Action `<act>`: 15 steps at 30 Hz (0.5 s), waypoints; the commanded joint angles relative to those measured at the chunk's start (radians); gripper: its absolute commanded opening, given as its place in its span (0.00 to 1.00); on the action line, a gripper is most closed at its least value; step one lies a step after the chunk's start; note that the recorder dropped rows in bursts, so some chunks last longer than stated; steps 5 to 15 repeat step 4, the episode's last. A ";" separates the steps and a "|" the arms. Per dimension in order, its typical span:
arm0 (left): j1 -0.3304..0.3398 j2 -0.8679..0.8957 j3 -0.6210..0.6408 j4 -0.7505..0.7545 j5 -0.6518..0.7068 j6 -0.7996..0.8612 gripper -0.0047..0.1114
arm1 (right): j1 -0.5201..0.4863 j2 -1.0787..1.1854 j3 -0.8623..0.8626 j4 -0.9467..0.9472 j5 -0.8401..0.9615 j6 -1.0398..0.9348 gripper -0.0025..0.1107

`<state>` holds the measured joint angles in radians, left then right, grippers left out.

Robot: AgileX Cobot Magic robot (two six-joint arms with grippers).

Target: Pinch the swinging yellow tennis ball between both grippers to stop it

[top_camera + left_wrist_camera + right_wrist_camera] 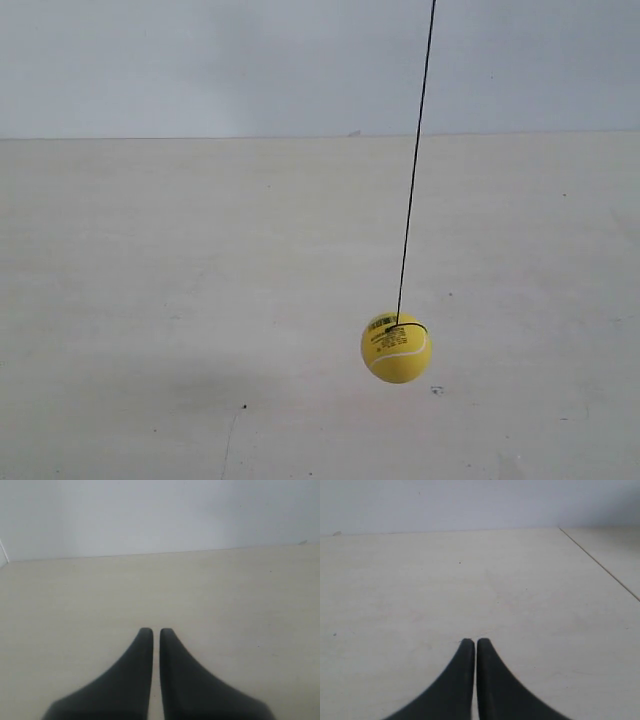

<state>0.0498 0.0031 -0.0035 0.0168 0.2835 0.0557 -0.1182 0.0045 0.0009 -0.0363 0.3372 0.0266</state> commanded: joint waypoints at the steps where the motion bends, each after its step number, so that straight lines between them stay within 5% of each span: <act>1: 0.003 -0.003 0.004 -0.010 0.001 0.005 0.08 | 0.001 -0.005 -0.001 -0.003 -0.003 -0.002 0.02; 15: 0.003 -0.003 0.004 -0.010 0.001 0.005 0.08 | 0.001 -0.005 -0.001 -0.003 -0.003 -0.002 0.02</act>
